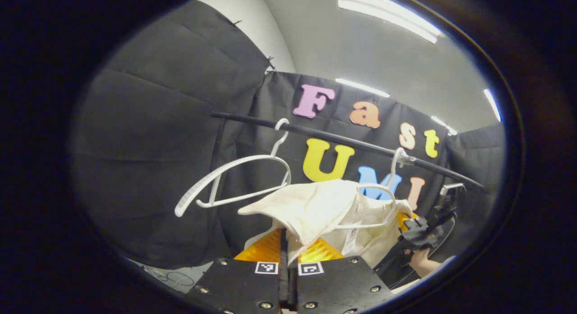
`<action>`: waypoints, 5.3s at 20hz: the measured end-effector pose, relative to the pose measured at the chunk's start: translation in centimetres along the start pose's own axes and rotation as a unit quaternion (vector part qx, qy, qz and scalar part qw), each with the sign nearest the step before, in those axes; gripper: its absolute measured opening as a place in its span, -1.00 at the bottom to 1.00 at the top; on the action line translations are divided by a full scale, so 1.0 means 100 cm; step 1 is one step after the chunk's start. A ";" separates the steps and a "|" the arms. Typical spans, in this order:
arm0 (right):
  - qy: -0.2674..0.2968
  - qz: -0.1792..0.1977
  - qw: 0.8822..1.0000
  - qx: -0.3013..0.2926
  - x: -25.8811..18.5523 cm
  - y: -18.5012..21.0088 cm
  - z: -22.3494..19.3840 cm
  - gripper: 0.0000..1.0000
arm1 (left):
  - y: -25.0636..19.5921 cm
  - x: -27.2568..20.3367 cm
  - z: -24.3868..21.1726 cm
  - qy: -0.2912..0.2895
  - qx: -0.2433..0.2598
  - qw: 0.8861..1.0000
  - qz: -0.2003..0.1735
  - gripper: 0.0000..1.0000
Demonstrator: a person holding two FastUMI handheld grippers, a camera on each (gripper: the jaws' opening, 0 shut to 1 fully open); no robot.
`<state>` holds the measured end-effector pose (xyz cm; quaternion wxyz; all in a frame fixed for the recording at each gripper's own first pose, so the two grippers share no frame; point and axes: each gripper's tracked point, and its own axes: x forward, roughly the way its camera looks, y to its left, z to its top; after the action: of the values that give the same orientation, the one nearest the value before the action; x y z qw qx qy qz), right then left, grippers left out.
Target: Grasp the clothes on the hanger with both hands and then place them into the laundry hamper below.
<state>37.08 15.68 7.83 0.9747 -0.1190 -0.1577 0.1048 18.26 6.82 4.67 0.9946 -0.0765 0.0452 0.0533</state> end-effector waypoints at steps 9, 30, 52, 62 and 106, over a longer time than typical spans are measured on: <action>-0.007 -0.006 1.000 -0.004 0.009 -0.001 0.001 -0.90 | 0.005 -0.004 0.046 -0.047 0.012 0.998 -0.029 -0.98; 0.090 -0.010 0.996 0.026 0.007 -0.008 -0.102 -0.90 | 0.050 0.060 -0.050 -0.001 -0.022 0.999 0.034 -0.98; 0.299 0.118 0.941 0.103 -0.260 0.049 -0.179 -0.89 | 0.031 -0.036 -0.221 0.131 0.021 0.990 0.046 -0.98; 0.407 0.128 0.886 0.183 -0.355 0.156 -0.208 -0.90 | 0.061 -0.053 -0.307 0.194 0.071 0.978 -0.031 -0.98; 0.493 0.085 0.842 0.203 -0.392 0.035 -0.293 0.96 | -0.001 -0.069 -0.427 0.325 0.167 0.931 0.014 0.92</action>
<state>9.88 3.66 -31.18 0.9136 0.0324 0.3788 0.1442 7.93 -0.65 -36.62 0.9231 0.0778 0.3752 0.0311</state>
